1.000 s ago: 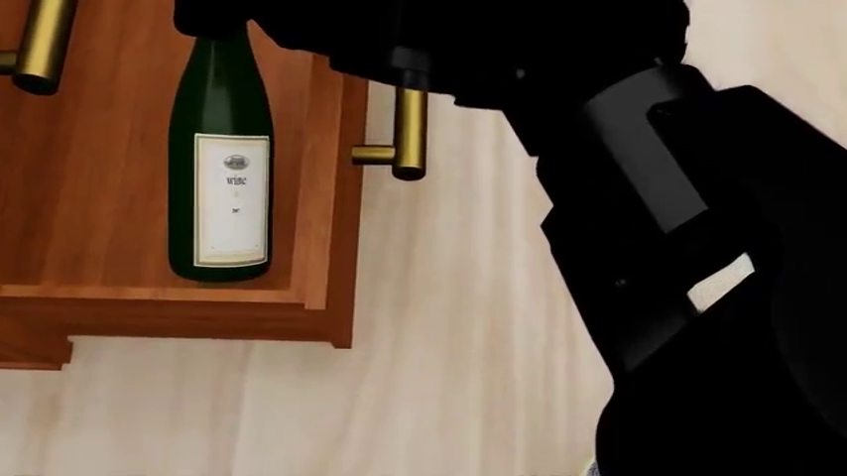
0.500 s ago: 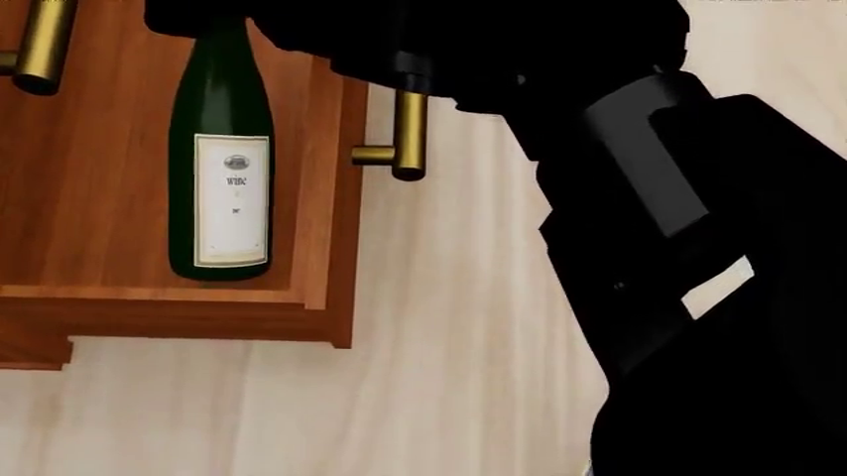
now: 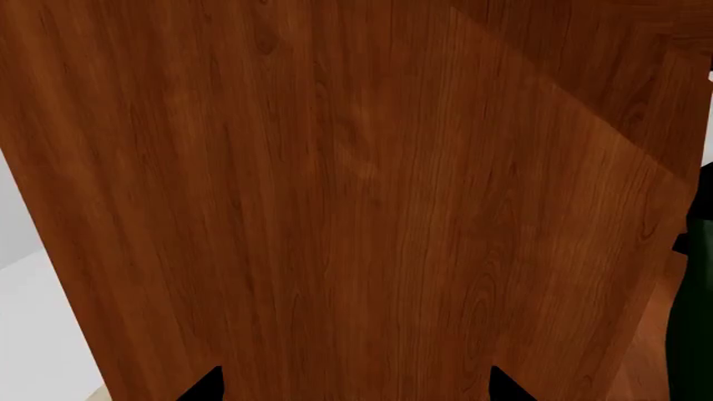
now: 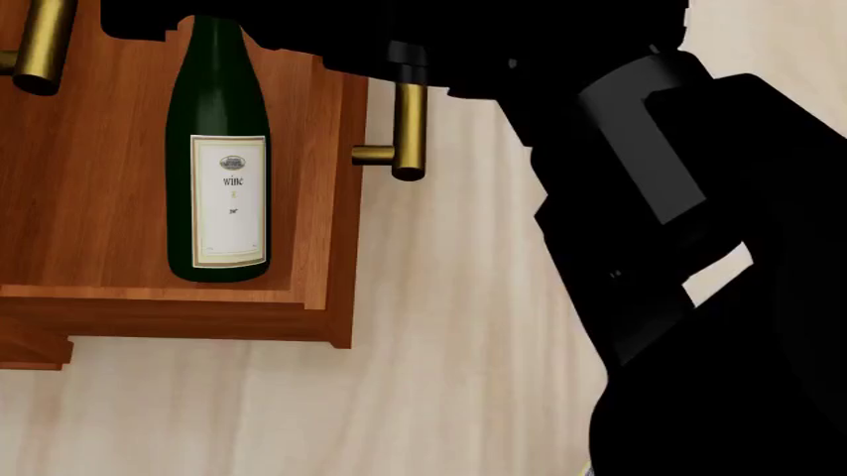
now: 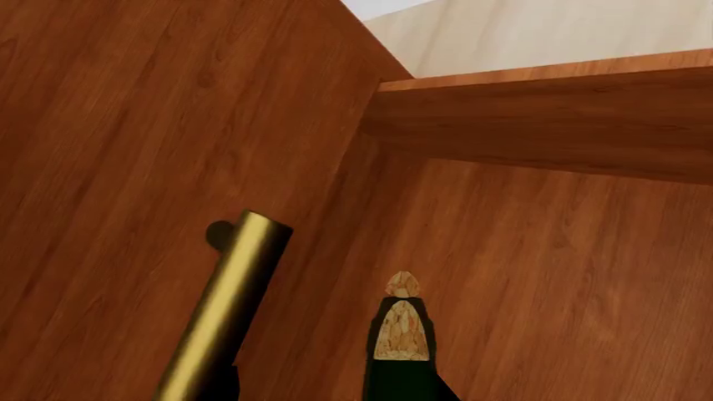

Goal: Put the wine bottle in the bottom drawer of the cabinet.

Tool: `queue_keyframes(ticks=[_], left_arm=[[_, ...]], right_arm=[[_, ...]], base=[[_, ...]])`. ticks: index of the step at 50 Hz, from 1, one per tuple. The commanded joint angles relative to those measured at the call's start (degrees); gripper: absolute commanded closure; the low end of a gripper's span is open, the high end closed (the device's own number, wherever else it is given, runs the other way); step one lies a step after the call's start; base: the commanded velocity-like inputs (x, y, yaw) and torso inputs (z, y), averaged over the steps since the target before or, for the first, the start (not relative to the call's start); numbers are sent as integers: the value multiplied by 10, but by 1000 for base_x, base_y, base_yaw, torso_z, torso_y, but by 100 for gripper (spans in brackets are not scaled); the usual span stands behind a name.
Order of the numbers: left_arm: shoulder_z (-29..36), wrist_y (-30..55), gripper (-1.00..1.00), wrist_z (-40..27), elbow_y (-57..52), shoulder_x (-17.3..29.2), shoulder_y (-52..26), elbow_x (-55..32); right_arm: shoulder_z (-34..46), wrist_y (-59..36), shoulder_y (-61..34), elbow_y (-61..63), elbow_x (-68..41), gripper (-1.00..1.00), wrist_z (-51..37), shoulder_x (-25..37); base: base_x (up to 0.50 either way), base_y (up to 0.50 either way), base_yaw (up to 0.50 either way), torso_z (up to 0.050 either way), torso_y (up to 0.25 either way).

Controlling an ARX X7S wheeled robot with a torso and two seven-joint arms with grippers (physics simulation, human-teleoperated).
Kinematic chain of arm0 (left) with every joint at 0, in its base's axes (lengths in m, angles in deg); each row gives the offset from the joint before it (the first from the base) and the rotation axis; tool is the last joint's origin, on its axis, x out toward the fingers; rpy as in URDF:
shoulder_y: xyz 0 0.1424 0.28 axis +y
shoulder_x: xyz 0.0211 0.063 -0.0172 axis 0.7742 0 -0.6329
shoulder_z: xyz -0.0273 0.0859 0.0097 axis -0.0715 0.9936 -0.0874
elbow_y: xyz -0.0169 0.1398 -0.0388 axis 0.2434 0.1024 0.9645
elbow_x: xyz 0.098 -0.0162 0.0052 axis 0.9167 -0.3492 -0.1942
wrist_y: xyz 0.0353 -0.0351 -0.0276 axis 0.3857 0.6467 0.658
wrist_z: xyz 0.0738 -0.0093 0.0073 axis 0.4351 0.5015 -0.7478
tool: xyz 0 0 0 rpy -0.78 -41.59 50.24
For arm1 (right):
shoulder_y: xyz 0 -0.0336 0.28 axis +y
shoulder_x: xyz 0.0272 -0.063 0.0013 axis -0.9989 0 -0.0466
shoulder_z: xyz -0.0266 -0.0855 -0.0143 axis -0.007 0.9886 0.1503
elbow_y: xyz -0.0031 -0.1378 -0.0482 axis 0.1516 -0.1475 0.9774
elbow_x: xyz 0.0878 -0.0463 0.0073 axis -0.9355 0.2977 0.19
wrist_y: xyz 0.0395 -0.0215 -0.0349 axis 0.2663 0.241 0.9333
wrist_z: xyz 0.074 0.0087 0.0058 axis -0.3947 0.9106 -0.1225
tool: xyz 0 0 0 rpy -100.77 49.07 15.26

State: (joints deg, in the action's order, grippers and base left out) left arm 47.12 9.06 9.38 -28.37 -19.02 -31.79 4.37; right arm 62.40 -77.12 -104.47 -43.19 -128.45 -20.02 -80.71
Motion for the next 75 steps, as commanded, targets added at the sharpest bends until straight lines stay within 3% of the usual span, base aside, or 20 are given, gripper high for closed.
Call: queue_keyframes(ticks=[1,56,75], left_arm=[[-2,0,-100,2,0,-1,1,0],[2,6,-100,18,7,-18,0,0],[-2,3,-100,21,6,-18,3,0]], right_arm=[[182,-15,88,-7,4,-100,-93,-6],[184,-155,2,-55,140,-100,-137,-5],[181,-212,-65,10,132,-100,-196,41]], base=[[0,0,3,0,-15],[0,0,-2,0,-9],[0,-2,-5,0,-5]])
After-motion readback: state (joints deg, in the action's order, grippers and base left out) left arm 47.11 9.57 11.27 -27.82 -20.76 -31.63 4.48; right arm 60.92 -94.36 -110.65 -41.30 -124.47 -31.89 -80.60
